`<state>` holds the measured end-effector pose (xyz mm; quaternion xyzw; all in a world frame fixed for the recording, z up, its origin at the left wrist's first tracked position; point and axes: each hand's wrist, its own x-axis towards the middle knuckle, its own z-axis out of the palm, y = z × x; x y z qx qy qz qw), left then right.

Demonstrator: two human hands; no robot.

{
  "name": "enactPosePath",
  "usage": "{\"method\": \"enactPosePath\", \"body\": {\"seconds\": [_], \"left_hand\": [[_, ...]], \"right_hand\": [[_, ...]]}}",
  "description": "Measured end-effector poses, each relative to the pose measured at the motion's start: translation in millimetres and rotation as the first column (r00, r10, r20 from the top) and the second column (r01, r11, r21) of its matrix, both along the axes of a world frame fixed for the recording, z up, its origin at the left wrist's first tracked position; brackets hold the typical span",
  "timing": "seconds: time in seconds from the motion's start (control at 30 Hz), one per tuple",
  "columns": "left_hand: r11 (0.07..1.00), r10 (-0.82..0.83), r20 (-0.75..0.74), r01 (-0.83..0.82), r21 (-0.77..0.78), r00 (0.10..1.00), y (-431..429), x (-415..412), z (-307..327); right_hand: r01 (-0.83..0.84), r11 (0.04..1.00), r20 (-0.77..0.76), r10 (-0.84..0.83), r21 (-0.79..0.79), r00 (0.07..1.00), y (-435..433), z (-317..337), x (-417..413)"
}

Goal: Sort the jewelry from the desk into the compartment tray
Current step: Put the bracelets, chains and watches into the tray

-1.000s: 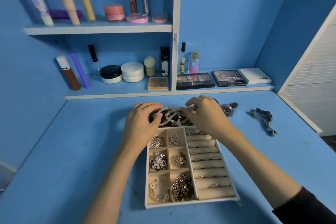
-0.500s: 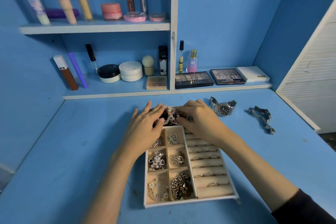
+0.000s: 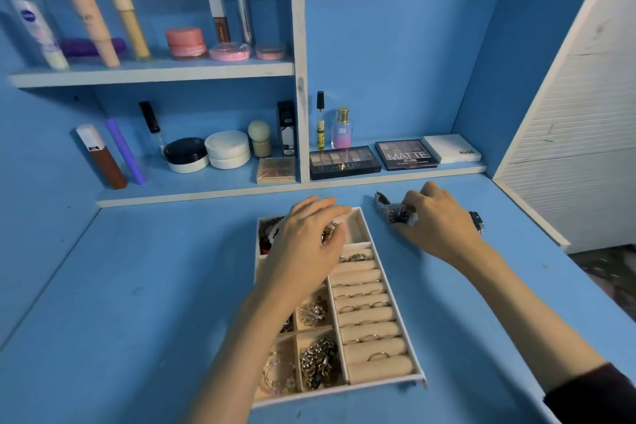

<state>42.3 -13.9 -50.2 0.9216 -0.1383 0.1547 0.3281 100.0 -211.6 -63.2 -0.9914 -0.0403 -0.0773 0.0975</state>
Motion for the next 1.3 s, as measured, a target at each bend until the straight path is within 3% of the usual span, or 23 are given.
{"method": "enactPosePath", "body": {"seconds": [0.1,0.2,0.3,0.4,0.5,0.6,0.7,0.87,1.03,1.1,1.3], "left_hand": [[0.999,-0.016,-0.003,0.016,-0.035,1.000,-10.8,-0.4,4.0],[0.994,-0.032,-0.040,0.027,-0.109,0.999,-11.7,-0.7,6.2],[0.984,-0.028,-0.073,0.015,-0.177,0.997,-4.1,0.8,7.0],[0.943,-0.100,-0.117,0.057,-0.328,0.988,4.1,2.5,9.6],[0.749,-0.241,-0.134,0.097,-0.655,0.961,5.1,2.1,11.8],[0.563,-0.185,-0.140,-0.012,-0.827,0.973,8.7,1.0,15.9],[0.288,-0.274,-0.169,-0.087,-0.954,0.947,18.9,3.3,18.6],[0.133,-0.389,-0.178,-0.136,-0.982,0.904,18.2,4.7,20.8],[0.046,-0.277,-0.217,-0.212,-0.976,0.936,23.8,9.0,18.4],[0.006,-0.278,-0.186,-0.192,-0.981,0.942,24.3,7.9,20.1],[-0.007,-0.319,-0.032,-0.036,-0.999,0.947,19.8,-1.1,30.7]], "right_hand": [[-0.058,0.997,0.034,0.056,0.055,0.998,-0.8,0.5,-0.1],[-0.118,0.918,0.078,0.096,0.380,0.992,2.6,9.4,-4.7],[-0.178,0.618,0.062,0.206,0.766,0.977,12.6,40.5,-15.6],[-0.149,0.309,0.007,0.419,0.939,0.908,24.5,69.2,-27.0],[0.006,0.068,-0.043,0.554,0.998,0.831,37.8,75.7,-29.3],[0.283,-0.144,-0.155,0.567,0.948,0.809,47.0,65.0,-24.8],[0.459,-0.318,-0.200,0.597,0.830,0.777,52.2,47.3,-19.6],[0.505,-0.408,-0.150,0.646,0.760,0.748,63.4,26.5,-21.5],[0.381,-0.503,-0.010,0.594,0.776,0.805,65.7,21.5,-21.2],[0.321,-0.438,-0.058,0.517,0.839,0.854,66.7,21.7,-21.2],[0.173,-0.100,-0.120,0.396,0.980,0.910,72.3,19.9,-30.8]]}}
